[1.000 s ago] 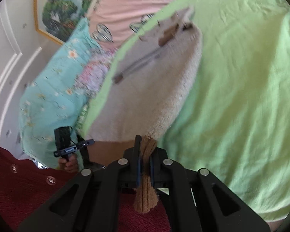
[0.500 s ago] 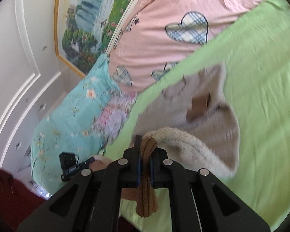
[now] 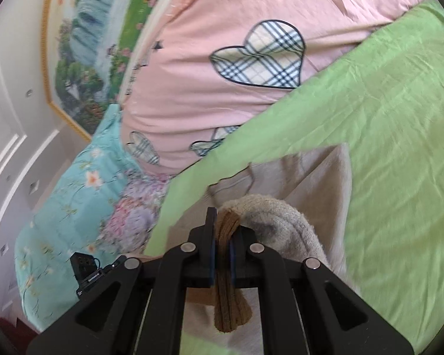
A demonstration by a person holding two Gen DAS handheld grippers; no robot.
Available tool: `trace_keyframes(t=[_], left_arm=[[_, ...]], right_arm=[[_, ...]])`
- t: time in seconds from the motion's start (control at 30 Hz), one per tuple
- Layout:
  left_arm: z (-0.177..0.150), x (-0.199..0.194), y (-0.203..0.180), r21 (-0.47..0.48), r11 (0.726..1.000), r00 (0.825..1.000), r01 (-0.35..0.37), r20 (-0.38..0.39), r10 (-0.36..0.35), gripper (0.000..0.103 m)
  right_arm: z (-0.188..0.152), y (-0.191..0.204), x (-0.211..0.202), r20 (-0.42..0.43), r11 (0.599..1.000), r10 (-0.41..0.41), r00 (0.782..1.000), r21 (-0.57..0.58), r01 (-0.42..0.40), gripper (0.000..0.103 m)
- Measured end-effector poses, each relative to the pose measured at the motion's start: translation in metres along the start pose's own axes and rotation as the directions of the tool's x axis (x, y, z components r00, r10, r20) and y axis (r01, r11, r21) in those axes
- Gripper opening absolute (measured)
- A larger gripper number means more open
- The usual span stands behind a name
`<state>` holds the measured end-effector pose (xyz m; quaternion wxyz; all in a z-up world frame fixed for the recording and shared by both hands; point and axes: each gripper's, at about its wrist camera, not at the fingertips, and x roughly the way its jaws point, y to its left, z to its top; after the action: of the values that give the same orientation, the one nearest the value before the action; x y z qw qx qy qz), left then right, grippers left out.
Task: Fold small clothes
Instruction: 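Grasp the brown ribbed hem with both grippers and fold it toward the collar, then lay the hem down on the sweater and open both grippers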
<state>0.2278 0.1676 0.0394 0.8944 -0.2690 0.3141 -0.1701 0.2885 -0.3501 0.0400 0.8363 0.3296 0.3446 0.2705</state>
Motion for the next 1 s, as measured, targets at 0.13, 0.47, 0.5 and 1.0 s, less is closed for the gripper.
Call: trace_keyframes(t=[0.13,0.47,0.5,1.0], left_arm=[[0.013,0.037,0.012,-0.007,0.999,0.999,-0.046,-0.03,0.046,0.005],[0.008,0.109,0.059,-0.061,0.988,0.98,-0.143,-0.15,0.132,0.01],[0.007,0.106,0.059,-0.067,0.988,0.98,-0.14,-0.149,0.129,0.011],[-0.081,0.126,-0.076,0.267,0.964,0.922,0.007,-0.374,0.098,0.018]], right_arm=[[0.01,-0.016,0.024,-0.013,0.996,-0.084,0.996,0.01,0.084,0.008],[0.01,-0.049,0.067,-0.066,0.97,-0.237,0.969,0.033,0.239,0.009],[0.008,-0.052,0.068,-0.077,0.969,-0.24,0.968,0.043,0.244,0.01],[-0.104,0.057,0.117,-0.412,0.906,-0.249,0.877,-0.418,0.061,0.039]])
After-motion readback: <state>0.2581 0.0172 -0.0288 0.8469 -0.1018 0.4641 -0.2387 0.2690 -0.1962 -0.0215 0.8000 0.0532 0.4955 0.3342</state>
